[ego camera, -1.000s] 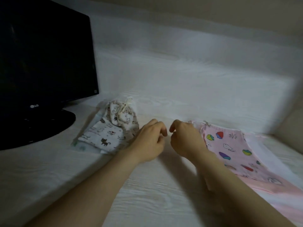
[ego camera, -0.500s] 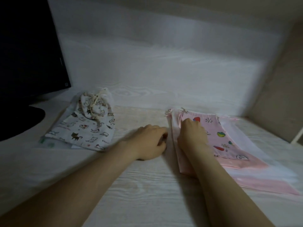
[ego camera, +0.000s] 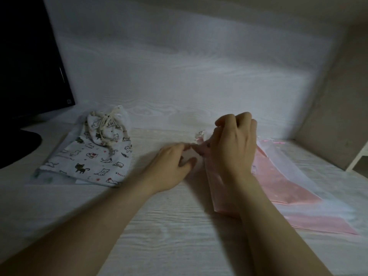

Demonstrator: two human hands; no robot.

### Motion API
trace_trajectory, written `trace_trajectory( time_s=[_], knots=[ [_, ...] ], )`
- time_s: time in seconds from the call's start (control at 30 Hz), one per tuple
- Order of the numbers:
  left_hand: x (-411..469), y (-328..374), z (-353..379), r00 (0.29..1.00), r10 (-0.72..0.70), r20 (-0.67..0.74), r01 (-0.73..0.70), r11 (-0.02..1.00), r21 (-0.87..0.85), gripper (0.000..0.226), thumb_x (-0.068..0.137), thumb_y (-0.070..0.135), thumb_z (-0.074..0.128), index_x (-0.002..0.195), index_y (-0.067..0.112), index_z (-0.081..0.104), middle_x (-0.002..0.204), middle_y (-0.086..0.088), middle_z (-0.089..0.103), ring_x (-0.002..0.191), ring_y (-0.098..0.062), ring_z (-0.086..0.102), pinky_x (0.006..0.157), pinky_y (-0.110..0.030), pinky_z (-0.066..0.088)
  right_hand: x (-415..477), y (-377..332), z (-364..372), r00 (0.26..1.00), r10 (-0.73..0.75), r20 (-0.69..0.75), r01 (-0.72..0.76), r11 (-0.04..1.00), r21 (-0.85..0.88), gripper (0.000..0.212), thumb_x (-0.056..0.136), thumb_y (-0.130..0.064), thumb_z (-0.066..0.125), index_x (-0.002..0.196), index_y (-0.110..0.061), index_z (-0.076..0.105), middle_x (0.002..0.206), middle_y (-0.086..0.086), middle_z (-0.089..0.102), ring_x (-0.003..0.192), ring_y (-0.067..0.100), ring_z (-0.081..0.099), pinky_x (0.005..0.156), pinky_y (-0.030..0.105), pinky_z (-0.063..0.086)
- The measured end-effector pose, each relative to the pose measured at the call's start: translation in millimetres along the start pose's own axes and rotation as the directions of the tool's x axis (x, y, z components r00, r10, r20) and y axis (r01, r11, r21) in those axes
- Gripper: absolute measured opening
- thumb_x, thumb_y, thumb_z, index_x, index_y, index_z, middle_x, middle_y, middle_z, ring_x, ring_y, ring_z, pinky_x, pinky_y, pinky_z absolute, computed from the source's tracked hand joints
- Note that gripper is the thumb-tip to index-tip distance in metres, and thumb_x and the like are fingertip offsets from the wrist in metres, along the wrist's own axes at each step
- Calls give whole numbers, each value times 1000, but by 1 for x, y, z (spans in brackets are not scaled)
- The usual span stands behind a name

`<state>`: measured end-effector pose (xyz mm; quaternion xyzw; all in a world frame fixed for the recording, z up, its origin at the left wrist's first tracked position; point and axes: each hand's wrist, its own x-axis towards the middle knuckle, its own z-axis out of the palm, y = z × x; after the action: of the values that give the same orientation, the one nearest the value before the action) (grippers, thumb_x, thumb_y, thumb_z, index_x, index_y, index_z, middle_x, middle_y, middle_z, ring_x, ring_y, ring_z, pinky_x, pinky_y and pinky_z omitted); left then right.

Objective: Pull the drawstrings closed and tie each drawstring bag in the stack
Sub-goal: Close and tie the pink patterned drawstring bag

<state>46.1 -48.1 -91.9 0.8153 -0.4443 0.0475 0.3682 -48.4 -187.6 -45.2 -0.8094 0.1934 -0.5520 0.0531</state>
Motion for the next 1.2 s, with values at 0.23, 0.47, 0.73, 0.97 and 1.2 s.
trace_trajectory(
  time_s=[0.23,0.47,0.73,0.97,1.2],
  knots=[
    [2,-7,-13,996,-44,-75,29,979,-200,68,86,46,83,145,27,54,137,10,62,97,-1,67,85,-23,54,-12,-22,1,991,-131,35,105,907,409,27,94,-15,40,108,-9,61,111,7,46,84,16,52,72,37,49],
    [2,-16,-28,892,-103,-440,46,989,-139,12,91,16,71,83,22,66,74,7,69,69,-12,67,62,-37,56,-15,-24,3,967,-234,104,157,863,480,33,89,-18,56,120,-6,55,111,6,53,88,9,50,74,17,42],
    [-4,-15,-52,731,41,-681,-182,974,-137,26,96,-3,63,117,9,54,110,0,64,99,-14,63,81,-18,50,-23,-29,11,816,-308,489,124,920,372,51,76,-28,65,127,-29,57,74,-21,62,73,21,66,59,36,49],
    [-3,-17,-56,752,192,-631,-184,980,80,38,109,41,40,117,7,53,124,-14,53,103,-3,41,86,-18,33,-36,-35,25,690,-360,627,183,926,331,38,70,-18,70,64,-37,38,65,-14,51,66,19,51,63,31,41],
    [-3,-28,-58,891,244,-383,-105,931,349,33,110,45,27,112,21,50,112,-4,58,98,-28,56,88,-50,48,-31,-29,34,793,-175,584,50,973,224,44,75,-13,52,111,-20,76,104,7,75,93,26,69,83,37,57]
  ],
)
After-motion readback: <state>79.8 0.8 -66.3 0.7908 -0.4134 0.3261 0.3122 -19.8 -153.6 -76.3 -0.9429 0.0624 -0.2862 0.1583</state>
